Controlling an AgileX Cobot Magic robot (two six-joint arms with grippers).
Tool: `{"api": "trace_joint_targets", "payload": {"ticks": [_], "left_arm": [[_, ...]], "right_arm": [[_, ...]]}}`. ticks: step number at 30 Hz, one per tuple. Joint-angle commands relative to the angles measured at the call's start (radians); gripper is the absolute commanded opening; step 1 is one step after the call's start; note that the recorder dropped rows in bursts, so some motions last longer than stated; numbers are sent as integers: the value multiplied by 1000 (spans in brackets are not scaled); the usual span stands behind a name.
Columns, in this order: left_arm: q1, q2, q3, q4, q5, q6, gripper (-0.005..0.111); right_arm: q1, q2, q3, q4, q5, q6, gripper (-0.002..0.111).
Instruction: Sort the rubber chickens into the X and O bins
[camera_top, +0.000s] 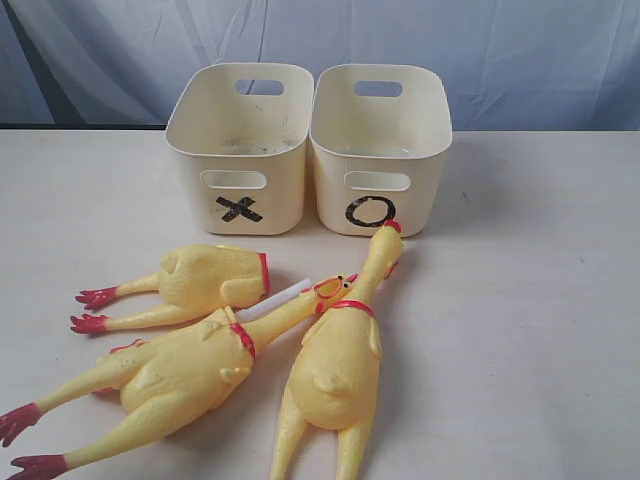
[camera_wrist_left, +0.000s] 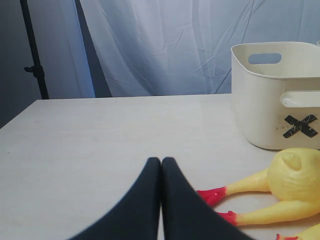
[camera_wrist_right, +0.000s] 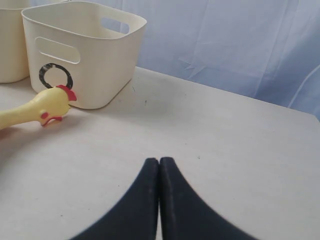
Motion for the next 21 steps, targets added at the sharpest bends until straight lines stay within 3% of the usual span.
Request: {"api": "trace_joint_targets", "payload": {"ticks": [1,13,21], "left_arm": [[-2,-5,2,-1,-9,-4,0],[-2,-5,2,-1,-9,-4,0],[-2,-5,2,-6,-80,-3,0]], "right_arm": [[4,-4,2,2,-7,-1,0],[4,-4,2,2,-7,-1,0],[4,-4,2,2,-7,-1,0]]}}
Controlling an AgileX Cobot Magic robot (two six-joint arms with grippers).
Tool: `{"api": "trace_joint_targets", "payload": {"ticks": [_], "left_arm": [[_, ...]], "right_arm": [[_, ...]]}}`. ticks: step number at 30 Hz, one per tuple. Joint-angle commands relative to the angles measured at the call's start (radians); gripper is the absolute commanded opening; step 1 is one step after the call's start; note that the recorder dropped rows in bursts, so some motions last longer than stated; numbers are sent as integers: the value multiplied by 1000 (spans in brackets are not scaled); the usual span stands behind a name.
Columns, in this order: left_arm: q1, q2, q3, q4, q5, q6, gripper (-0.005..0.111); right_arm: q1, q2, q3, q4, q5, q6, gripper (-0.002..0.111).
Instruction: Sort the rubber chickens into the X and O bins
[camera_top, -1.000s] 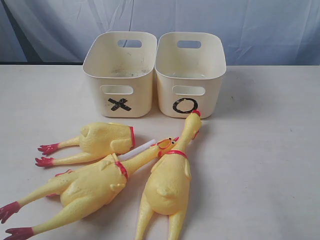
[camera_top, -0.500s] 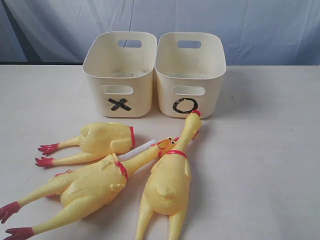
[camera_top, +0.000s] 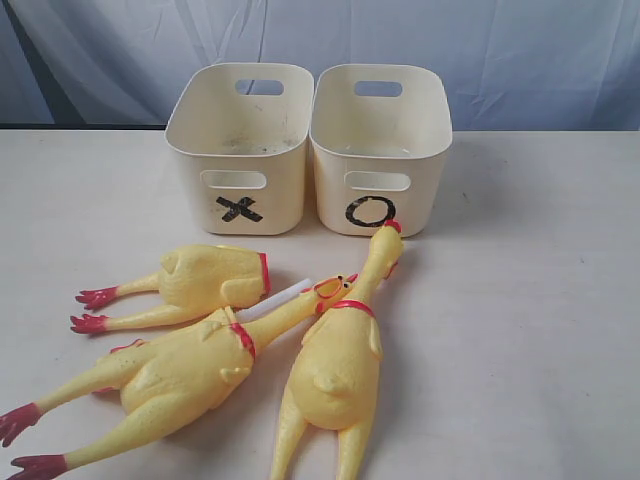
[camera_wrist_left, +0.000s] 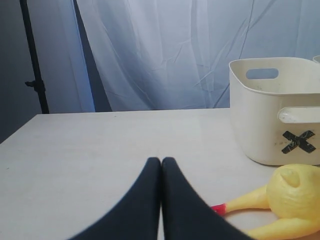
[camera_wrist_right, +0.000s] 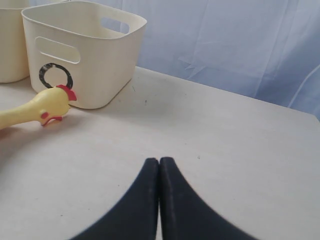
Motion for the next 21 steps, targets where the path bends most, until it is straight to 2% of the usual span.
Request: {"api": "trace_joint_targets", "payload": {"ticks": [1,2,4,7,9,11,14,21], "left_arm": [[-2,-5,2,-22,-35,-5,0],[-2,-5,2,-95,-62,-5,0],[-2,-5,2,-353,-92,-9,0],[-2,-5,2,-577,-173,-9,0],[-2,-5,2,-659,-232,-9,0],[-2,-5,2,-650,-210,-9,0],[-2,-5,-89,-582,-71,1,0],[-2,95,-262,-593,80,97,0]], "right_arm": [[4,-4,2,2,-7,-1,0],[4,-4,2,2,-7,-1,0],[4,-4,2,2,-7,-1,0],[4,-4,2,2,-7,0,0],[4,-4,2,2,-7,0,0],[4,-4,2,2,-7,0,0],[4,-4,2,2,-7,0,0],[4,-4,2,2,-7,0,0]]}}
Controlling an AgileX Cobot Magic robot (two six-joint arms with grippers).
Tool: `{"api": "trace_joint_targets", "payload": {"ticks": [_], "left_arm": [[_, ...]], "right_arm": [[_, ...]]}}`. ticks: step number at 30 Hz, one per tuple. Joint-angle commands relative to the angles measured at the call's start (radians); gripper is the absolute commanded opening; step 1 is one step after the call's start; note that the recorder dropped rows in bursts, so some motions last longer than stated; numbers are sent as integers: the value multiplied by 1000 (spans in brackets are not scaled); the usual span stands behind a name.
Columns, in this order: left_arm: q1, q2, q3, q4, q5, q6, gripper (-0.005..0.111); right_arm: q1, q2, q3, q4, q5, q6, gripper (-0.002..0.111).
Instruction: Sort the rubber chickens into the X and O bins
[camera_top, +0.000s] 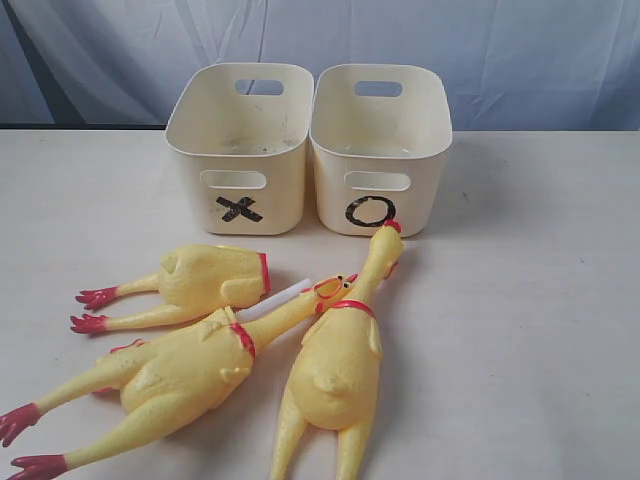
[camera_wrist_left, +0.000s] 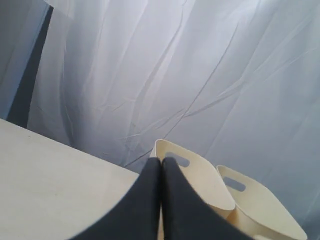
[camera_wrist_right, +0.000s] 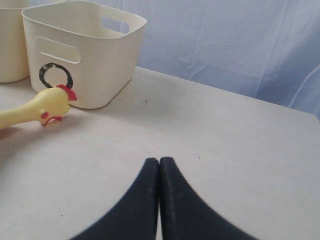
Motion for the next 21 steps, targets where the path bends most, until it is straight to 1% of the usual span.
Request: {"api": "trace_joint_targets", "payload": {"ticks": [1,2,5,9,12,16,21], "left_arm": [[-2,92,-84,-14,89,71,0],[-2,144,-121,-42,130,154,0],[-2,214,-178,-111,185,327,0],[-2,340,-291,-279,264,632,0],[-2,403,-336,-318,285,700,0],[-2,517,-393,-318,308,755,0],[-2,663,-434,-316,310,835,0]], "right_arm": [[4,-4,2,2,-7,0,0],[4,-4,2,2,-7,0,0],[4,-4,2,2,-7,0,0],[4,-4,2,2,-7,0,0],[4,-4,2,2,-7,0,0],[4,-4,2,2,-7,0,0],[4,-4,2,2,-7,0,0]]}}
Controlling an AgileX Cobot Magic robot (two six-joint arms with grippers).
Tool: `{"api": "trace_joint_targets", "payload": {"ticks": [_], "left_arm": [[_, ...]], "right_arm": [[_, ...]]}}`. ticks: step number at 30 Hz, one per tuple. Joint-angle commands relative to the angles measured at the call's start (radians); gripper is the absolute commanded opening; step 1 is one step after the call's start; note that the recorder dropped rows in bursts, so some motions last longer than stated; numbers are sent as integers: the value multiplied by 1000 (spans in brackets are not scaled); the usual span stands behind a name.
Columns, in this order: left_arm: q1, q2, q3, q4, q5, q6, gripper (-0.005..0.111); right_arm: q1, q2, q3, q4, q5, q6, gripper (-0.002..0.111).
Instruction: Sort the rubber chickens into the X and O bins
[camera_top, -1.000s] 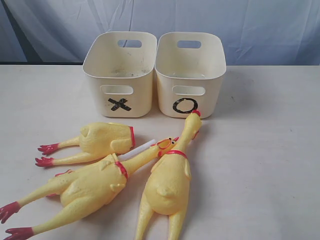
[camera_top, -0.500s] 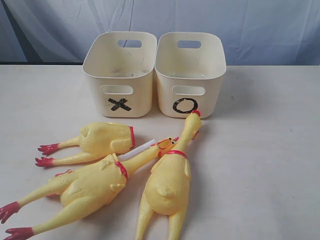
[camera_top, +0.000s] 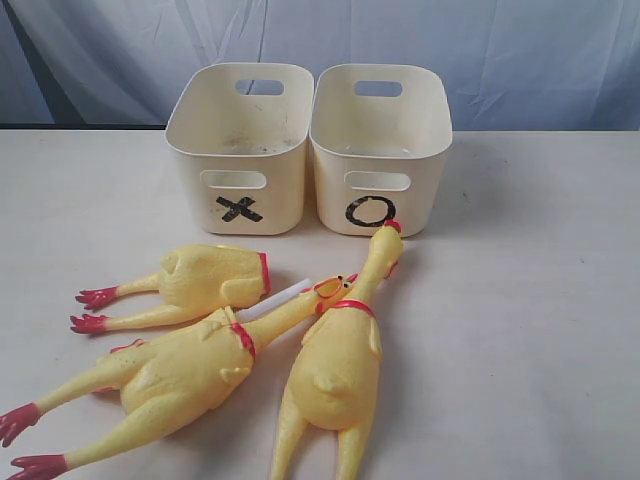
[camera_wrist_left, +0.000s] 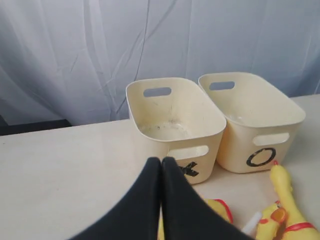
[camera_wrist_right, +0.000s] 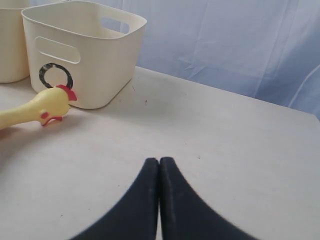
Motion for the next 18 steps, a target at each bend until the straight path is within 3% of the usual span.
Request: {"api": "trace_joint_targets", "payload": {"ticks": [1,7,18], "left_arm": [[-2,122,-37,-13,6,96,0],[-18,255,-81,-134,4,170,0],[-221,499,-125,-112,-45,517,0]], "right_arm": [[4,-4,2,2,-7,0,0],[4,-4,2,2,-7,0,0],[4,-4,2,2,-7,0,0]]}}
